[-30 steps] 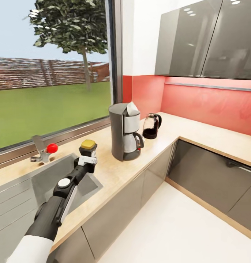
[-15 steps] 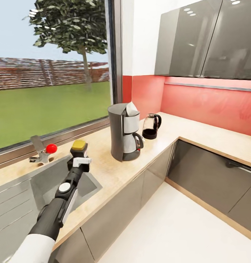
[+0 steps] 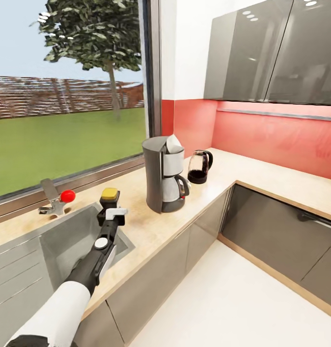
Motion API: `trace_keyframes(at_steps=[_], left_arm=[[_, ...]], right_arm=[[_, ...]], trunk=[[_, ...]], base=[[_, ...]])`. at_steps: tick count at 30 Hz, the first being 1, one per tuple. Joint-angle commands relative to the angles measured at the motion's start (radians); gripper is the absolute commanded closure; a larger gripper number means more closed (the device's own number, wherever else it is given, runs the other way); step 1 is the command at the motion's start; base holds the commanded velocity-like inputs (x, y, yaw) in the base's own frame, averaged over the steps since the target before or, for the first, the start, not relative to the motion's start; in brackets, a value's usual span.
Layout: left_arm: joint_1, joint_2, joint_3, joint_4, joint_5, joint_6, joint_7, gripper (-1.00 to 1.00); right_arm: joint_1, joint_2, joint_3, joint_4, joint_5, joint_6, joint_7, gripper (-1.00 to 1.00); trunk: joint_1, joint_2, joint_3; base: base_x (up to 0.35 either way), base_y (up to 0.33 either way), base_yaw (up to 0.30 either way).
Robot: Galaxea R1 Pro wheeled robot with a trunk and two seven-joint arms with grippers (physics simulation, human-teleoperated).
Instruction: Set up a coffee station on the kitchen countertop: keep the coffee maker on the countertop, move the bottle of coffee from the kitchen shelf to the counter next to the coffee maker, place a paper coffee filter on top of the coffee maker, put the saucer next to the coffee maker with the coffee cup on the saucer, and place the electric kettle next to the coffee maker.
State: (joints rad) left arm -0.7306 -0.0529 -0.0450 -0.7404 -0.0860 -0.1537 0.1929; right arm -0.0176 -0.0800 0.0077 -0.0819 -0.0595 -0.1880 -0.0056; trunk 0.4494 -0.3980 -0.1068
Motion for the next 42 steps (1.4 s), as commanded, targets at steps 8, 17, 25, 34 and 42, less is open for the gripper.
trace_keyframes(at_steps=[8, 17, 25, 34, 42], left_arm=[[0.0, 0.001, -0.002, 0.002, -0.012, -0.002, 0.01, 1.0], [0.006, 0.002, 0.002, 0.008, -0.012, -0.005, 0.011, 1.0], [0.014, 0.0, 0.001, 0.01, -0.011, -0.006, 0.011, 1.0], [0.015, 0.001, 0.001, 0.015, -0.011, -0.006, 0.013, 1.0], [0.015, 0.002, 0.001, 0.016, -0.014, -0.007, 0.013, 1.0]], right_arm=[[-0.001, 0.0, 0.001, 0.005, -0.007, -0.003, -0.001, -1.0], [-0.001, 0.0, 0.001, 0.005, -0.007, -0.003, 0.0, -1.0], [-0.001, -0.001, 0.0, 0.005, -0.007, -0.002, 0.0, -1.0], [-0.001, -0.001, 0.0, 0.005, -0.006, -0.002, -0.001, -1.0], [-0.001, -0.001, 0.0, 0.005, -0.006, -0.001, -0.001, -1.0]], trunk=[[0.001, -0.002, -0.002], [0.001, -0.002, -0.002], [0.001, -0.002, -0.002], [0.001, -0.002, -0.002], [0.001, -0.002, -0.002]], base=[[0.196, 0.0, 0.0], [0.33, 0.0, 0.0], [0.067, -0.023, 0.0], [0.001, -0.233, 0.0], [0.175, -0.029, 0.0]])
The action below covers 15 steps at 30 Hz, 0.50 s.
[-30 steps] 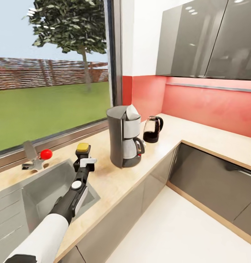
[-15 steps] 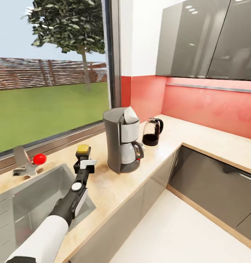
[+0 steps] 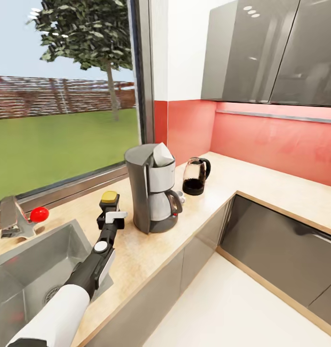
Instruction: Set up a coffee station on the kitchen countertop: keep the coffee maker on the countertop, move the bottle of coffee from the kitchen shelf to the counter next to the coffee maker, place a paper coffee filter on top of the coffee maker, put the saucer next to the coffee maker with the coffee cup on the saucer, and place the electric kettle next to the coffee maker.
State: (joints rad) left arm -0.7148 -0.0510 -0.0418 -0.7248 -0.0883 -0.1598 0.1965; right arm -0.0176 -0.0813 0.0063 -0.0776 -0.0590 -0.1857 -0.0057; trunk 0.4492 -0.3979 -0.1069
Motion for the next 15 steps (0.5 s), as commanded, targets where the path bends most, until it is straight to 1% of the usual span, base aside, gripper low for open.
trace_keyframes(at_steps=[1, 7, 11, 15], left_arm=[[-0.001, 0.001, -0.003, 0.0, -0.012, -0.001, 0.009, 1.0], [0.0, 0.002, -0.003, 0.0, -0.013, -0.004, 0.021, 1.0], [0.001, 0.002, -0.004, 0.002, -0.014, -0.004, 0.03, 1.0], [0.001, 0.002, -0.007, 0.002, -0.016, -0.003, 0.03, 1.0]], right_arm=[[-0.001, 0.0, 0.001, 0.001, -0.006, -0.003, 0.0, -1.0], [-0.001, -0.001, 0.001, 0.001, -0.006, -0.003, 0.0, -1.0], [-0.001, -0.002, 0.001, 0.002, -0.005, -0.004, 0.0, -1.0], [-0.001, -0.002, 0.001, 0.002, -0.005, -0.004, 0.0, -1.0]], trunk=[[0.001, -0.002, -0.002], [0.001, -0.002, -0.002], [0.001, -0.002, -0.002], [0.001, -0.002, -0.002]], base=[[0.064, -0.002, 0.0], [0.02, 0.0, 0.0], [0.195, 0.0, 0.0], [0.044, 0.0, 0.0]])
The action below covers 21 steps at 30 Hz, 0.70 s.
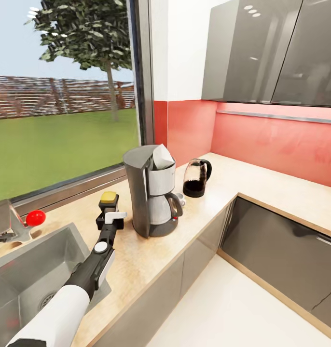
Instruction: Set up a coffee station on the kitchen countertop: keep the coffee maker on the countertop, move the bottle of coffee from the kitchen shelf to the counter next to the coffee maker, place a paper coffee filter on top of the coffee maker, put the saucer next to the coffee maker with the coffee cup on the saucer, and place the electric kettle next to the coffee maker.
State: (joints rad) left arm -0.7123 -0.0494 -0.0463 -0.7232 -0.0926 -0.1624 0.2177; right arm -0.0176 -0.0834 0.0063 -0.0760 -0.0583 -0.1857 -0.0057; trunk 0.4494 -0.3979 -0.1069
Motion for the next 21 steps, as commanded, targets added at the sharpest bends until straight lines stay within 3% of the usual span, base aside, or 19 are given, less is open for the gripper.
trace_keyframes(at_steps=[1, 6, 9, 11, 21], left_arm=[[-0.001, 0.0, -0.003, 0.001, -0.012, 0.0, 0.009, 1.0], [0.0, 0.001, -0.006, 0.002, -0.012, 0.0, 0.008, 1.0], [0.017, 0.014, 0.014, 0.02, -0.007, 0.001, -0.008, 1.0], [0.029, 0.01, 0.022, 0.032, -0.01, 0.002, -0.014, 1.0], [0.08, 0.003, 0.0, -0.011, -0.013, 0.008, 0.03, 1.0]], right_arm=[[-0.001, 0.0, 0.002, 0.0, -0.006, -0.004, 0.0, -1.0], [-0.001, -0.001, 0.004, -0.002, -0.005, -0.006, 0.0, -1.0], [-0.018, -0.009, 0.006, -0.019, -0.002, -0.023, -0.006, -1.0], [-0.027, -0.006, 0.006, -0.03, -0.003, -0.034, -0.006, -1.0], [-0.033, -0.009, 0.006, -0.086, -0.001, -0.057, -0.007, -1.0]], trunk=[[0.001, -0.002, -0.002], [0.001, -0.002, -0.002], [0.001, -0.002, -0.002], [0.001, -0.002, -0.002], [0.001, -0.002, -0.002]], base=[[0.009, 0.0, 0.0], [0.002, 0.0, 0.0], [0.0, 0.0, 0.0], [0.0, 0.0, 0.0], [0.046, 0.0, 0.0]])
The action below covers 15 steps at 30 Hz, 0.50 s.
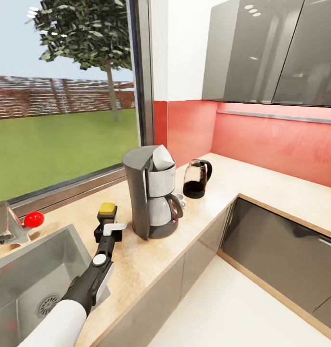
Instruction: Set up a coffee station on the kitchen countertop: keep the coffee maker on the countertop, move the bottle of coffee from the kitchen shelf to the counter next to the coffee maker, place a paper coffee filter on top of the coffee maker, put the saucer next to the coffee maker with the coffee cup on the saucer, and place the electric kettle next to the coffee maker.
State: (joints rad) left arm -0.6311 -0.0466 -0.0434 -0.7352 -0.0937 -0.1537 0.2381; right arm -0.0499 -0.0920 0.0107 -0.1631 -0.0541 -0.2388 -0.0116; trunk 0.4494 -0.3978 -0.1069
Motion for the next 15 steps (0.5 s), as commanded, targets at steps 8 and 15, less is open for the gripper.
trace_keyframes(at_steps=[8, 15], left_arm=[[0.0, 0.001, -0.001, 0.002, -0.012, -0.001, 0.009, 1.0], [0.0, 0.001, -0.001, 0.003, -0.012, -0.004, 0.009, 1.0]], right_arm=[[-0.001, 0.0, 0.002, -0.015, -0.006, -0.004, -0.001, -1.0], [-0.001, 0.0, 0.002, -0.015, -0.006, -0.004, -0.001, -1.0]], trunk=[[0.001, -0.002, -0.002], [0.001, -0.002, -0.002]], base=[[0.053, 0.0, 0.0], [0.08, 0.0, 0.0]])
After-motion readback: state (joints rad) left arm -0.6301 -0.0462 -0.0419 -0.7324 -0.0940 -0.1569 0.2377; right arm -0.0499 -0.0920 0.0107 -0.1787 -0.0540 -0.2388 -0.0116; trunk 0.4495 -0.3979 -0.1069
